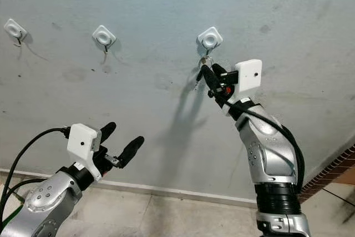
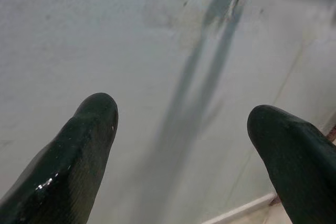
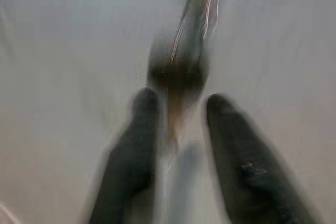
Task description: Hang keys on a hook
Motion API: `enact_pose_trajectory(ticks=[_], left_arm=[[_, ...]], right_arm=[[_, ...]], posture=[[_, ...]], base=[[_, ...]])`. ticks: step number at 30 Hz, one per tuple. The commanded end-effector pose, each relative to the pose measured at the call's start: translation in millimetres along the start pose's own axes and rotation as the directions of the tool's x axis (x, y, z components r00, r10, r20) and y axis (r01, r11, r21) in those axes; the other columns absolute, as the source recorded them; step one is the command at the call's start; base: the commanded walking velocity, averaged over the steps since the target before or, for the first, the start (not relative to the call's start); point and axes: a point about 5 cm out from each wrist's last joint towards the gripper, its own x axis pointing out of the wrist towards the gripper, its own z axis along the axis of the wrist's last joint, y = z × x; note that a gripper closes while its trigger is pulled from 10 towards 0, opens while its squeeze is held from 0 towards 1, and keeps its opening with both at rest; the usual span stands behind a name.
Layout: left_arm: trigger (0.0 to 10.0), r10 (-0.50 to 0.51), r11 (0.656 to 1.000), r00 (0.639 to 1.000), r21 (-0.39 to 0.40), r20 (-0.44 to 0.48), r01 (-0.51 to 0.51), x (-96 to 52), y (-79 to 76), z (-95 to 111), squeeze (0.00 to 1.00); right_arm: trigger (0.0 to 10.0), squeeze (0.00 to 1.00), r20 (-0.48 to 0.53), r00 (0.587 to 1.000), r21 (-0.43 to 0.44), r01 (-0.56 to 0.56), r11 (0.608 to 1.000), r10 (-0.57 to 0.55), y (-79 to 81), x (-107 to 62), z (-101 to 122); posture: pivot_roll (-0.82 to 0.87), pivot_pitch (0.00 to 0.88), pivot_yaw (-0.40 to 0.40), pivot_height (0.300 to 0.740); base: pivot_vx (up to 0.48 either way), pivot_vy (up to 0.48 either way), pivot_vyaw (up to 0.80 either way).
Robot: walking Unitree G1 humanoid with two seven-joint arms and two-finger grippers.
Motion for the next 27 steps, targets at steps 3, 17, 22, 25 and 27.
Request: enact_pose_trajectory(ticks=[3, 17, 22, 25, 27], left_arm=[[10.0, -0.024, 1.000, 0.998, 0.014, 0.050, 0.023, 3.3, -1.7, 12, 0.00], [10.0, -0.031, 0.999, 0.999, 0.014, 0.038, 0.031, 4.0, -0.7, 9, 0.00], [10.0, -0.008, 1.000, 1.000, 0.021, 0.017, 0.007, 0.5, 3.1, 4, 0.00], [10.0, 0.031, 0.999, 0.999, 0.033, -0.017, -0.030, -5.6, 8.1, -3, 0.00], [10.0, 0.060, 0.997, 0.997, 0.043, -0.046, -0.058, -11.6, 11.2, -10, 0.00]], right_arm=[[10.0, 1.00, -0.080, 0.995, -0.022, -0.056, 0.998, 0.054, 14.2, 0.1, -20], [10.0, 1.00, -0.083, 0.994, -0.065, -0.071, 0.995, 0.065, 23.3, -6.5, -28], [10.0, 1.00, -0.089, 0.993, -0.065, -0.077, 0.995, 0.072, 30.4, -16.3, -28], [10.0, 1.00, -0.124, 0.990, -0.091, -0.083, 0.992, 0.072, 36.8, -26.3, -31], [10.0, 1.00, -0.145, 0.987, -0.042, -0.083, 0.996, 0.077, 40.5, -35.8, -35]], posture=[[0.07, 0.022, 0.032, 0.740], [0.06, 0.001, 0.026, 0.740], [0.06, 0.002, 0.022, 0.740], [0.05, 0.000, 0.023, 0.740], [0.05, 0.000, 0.023, 0.740]], base=[[0.000, 0.000, 0.00], [0.000, 0.000, 0.00], [0.000, 0.000, 0.00], [0.000, 0.000, 0.00], [0.000, 0.000, 0.00]])
